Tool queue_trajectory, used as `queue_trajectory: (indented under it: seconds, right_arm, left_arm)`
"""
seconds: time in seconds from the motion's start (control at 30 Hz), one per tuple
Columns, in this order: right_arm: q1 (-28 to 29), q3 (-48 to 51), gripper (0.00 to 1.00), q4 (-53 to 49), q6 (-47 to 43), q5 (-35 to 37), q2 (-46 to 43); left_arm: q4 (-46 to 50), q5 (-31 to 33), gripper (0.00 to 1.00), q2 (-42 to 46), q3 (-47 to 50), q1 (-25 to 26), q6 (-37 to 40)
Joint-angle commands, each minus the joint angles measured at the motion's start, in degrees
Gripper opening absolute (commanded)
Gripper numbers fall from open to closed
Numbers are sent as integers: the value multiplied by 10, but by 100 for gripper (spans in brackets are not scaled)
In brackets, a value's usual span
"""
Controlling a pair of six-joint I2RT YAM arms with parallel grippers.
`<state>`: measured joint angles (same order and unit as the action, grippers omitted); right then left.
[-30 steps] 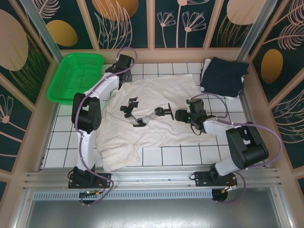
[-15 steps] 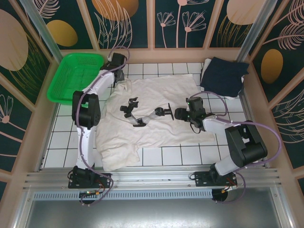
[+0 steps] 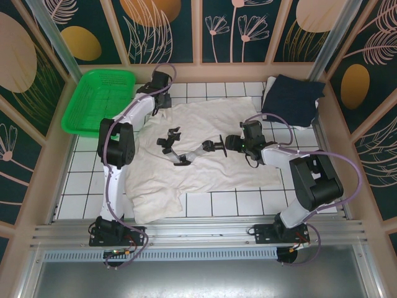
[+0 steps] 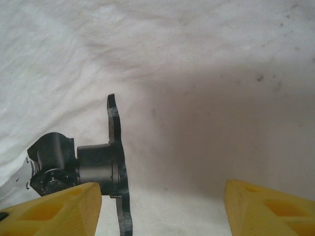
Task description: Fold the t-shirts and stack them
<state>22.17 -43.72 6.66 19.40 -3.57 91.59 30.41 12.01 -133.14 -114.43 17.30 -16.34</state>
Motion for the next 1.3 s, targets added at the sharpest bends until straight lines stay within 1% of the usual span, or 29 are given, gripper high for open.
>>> queue_trajectory:
  seconds: [0.0,0.17,0.23,0.27,0.4,0.53,0.63,0.73,0.8,0.83,0.87,0.93,0.97,1.03,1.1,1.13,1.17,1.2,1.27]
  right_arm:
    - [1,9,67,4,-5,0,3]
    - [0,10,67,7,-7,0,9]
    - [0,12,67,10,-9,0,10]
    - [0,14,67,11,-9,-1,10]
    - [0,16,67,14,-9,-3,10]
    - [-1,21,67,18,-9,-4,9]
    - [-1,21,67,19,-9,-5,9]
    - [-1,21,67,16,-9,-2,7]
    - [-2,22,67,14,-9,-1,4]
    - [-2,22,67,13,-8,0,2]
    - [-2,22,67,14,-7,0,2]
    - [-2,24,67,14,-4,0,2]
    - [-2,23,67,13,-3,1,2]
    - [-2,24,67,13,-1,-2,3]
    - [-1,22,67,9,0,-5,3]
    - [-1,24,67,6,0,-4,2]
    - [-1,24,67,4,1,-3,-1]
    - [-1,24,67,1,0,-1,-3]
    - [-1,23,67,-4,-1,4,-9]
  left_arm:
    - [1,14,32,23,28,22,-8]
    - [-12,19,37,44,82,43,-42]
    - [-25,16,37,46,100,45,-54]
    - [-31,12,35,46,106,44,-57]
    - [-23,19,24,39,96,45,-63]
    - [-13,43,13,42,78,46,-59]
    - [5,54,0,33,34,45,-36]
    - [9,65,0,20,-34,45,29]
    - [-16,36,0,19,-59,46,97]
    - [-30,6,0,21,-66,46,131]
    - [-43,-7,0,23,-69,45,158]
    - [-74,-5,0,27,-63,45,204]
    - [-97,9,0,28,-52,42,227]
    - [-129,47,0,15,-47,28,244]
    - [-114,69,2,-19,-84,4,233]
    - [-97,93,5,-41,-114,-8,216]
    - [-81,109,15,-59,-140,-20,203]
    - [-72,122,19,-70,-152,-27,193]
    - [-76,160,21,-78,-154,-36,185]
